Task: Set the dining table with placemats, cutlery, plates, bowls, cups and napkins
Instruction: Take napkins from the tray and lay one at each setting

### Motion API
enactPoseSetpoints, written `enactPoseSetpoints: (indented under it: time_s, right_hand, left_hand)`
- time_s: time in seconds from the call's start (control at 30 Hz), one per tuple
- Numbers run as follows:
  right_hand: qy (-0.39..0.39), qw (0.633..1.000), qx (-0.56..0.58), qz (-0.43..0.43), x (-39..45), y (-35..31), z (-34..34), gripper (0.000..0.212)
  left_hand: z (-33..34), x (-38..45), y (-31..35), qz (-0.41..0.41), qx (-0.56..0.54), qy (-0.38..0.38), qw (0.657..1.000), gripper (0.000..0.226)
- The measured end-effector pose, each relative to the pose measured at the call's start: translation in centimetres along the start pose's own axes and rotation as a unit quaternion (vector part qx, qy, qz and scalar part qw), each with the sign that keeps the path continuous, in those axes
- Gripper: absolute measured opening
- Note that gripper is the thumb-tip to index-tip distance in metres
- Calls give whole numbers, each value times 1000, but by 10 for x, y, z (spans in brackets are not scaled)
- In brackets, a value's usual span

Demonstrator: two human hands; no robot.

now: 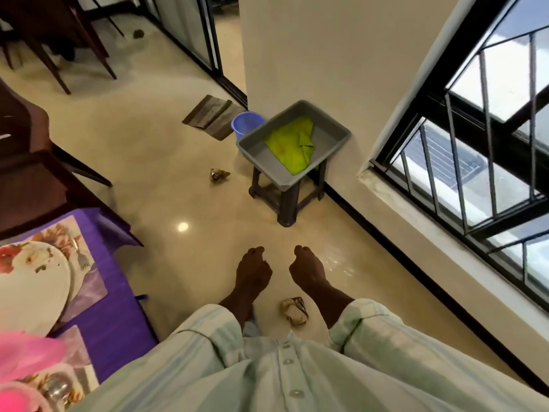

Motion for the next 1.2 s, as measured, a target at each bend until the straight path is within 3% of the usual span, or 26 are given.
enactPoseSetpoints:
  time_s: [0.23,0.43,0.67,0.93,1.07,1.2]
  right_hand:
    - [0,1000,-2,11,98,-30,1,27]
    - [27,997,33,57,207,-105,-17,30]
    - [36,997,32,56,311,-174,-20,36]
    - [4,993,26,116,405,-135,-6,17]
    - [-2,983,66,169,454,-118,-10,35]
    - [-34,969,77,231,500,-96,-12,43]
  left_hand:
    - [-19,106,-17,-31,-7,-16,999,48]
    - [-91,240,-44,-30,11,-15,999,50]
    - [-137,349,-52,42,59,-35,997,46]
    - [-116,456,-13,146,44,-33,988,45]
    - [-101,508,24,178,50,-90,979,30]
    - [-80,560,52,232,109,-160,953,33]
Point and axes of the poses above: each hand's wrist, its own x-axis towards the middle knuckle, its own z-axis out of the palm, y = z × x, the point moved 6 cm from there along x, towards the middle knuckle, and after that the axes turned 6 degrees about y, right-handed, at the moved point
